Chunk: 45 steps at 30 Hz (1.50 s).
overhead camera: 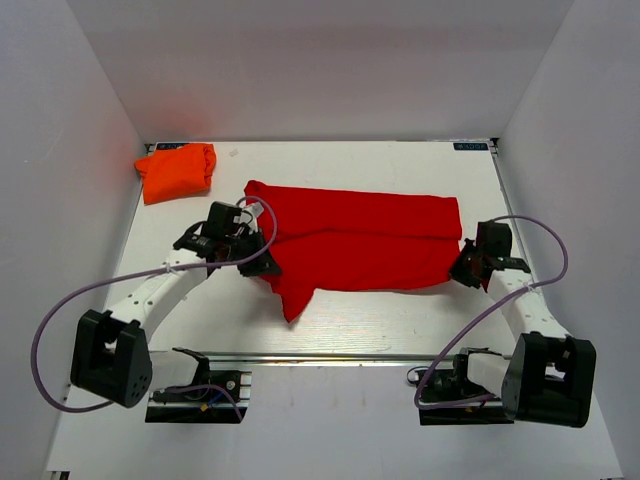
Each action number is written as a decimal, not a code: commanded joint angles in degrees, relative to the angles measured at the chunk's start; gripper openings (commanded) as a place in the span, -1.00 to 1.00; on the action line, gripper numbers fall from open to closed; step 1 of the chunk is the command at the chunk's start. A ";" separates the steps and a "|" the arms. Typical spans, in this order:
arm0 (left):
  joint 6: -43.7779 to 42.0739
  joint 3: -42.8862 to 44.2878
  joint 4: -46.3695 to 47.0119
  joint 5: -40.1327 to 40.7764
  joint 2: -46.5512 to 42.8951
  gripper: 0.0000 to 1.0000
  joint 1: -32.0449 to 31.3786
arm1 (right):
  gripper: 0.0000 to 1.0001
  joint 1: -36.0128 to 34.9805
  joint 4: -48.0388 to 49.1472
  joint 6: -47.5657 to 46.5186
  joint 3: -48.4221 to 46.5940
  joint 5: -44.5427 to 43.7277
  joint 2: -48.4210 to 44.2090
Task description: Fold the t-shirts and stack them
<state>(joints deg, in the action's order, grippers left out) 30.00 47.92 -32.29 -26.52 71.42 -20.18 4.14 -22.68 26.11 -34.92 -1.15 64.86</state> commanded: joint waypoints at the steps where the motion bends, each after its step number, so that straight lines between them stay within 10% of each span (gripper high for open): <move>1: -0.73 5.15 0.65 3.23 2.75 -1.00 0.32 | -1.00 0.16 0.35 -0.88 -4.01 -1.49 1.23; 20: -1.35 34.25 -4.18 11.93 30.87 -1.00 7.43 | -1.00 0.08 0.27 -2.99 -19.74 -1.57 18.89; 45: -3.54 41.71 0.74 9.04 35.44 -1.00 17.46 | -1.00 0.52 -3.24 -6.59 -32.23 -4.74 31.28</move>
<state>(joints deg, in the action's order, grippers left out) 28.03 85.34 -34.26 -15.84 105.78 -3.31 4.14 -24.51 20.73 -63.29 -4.73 94.63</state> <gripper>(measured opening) 0.024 0.011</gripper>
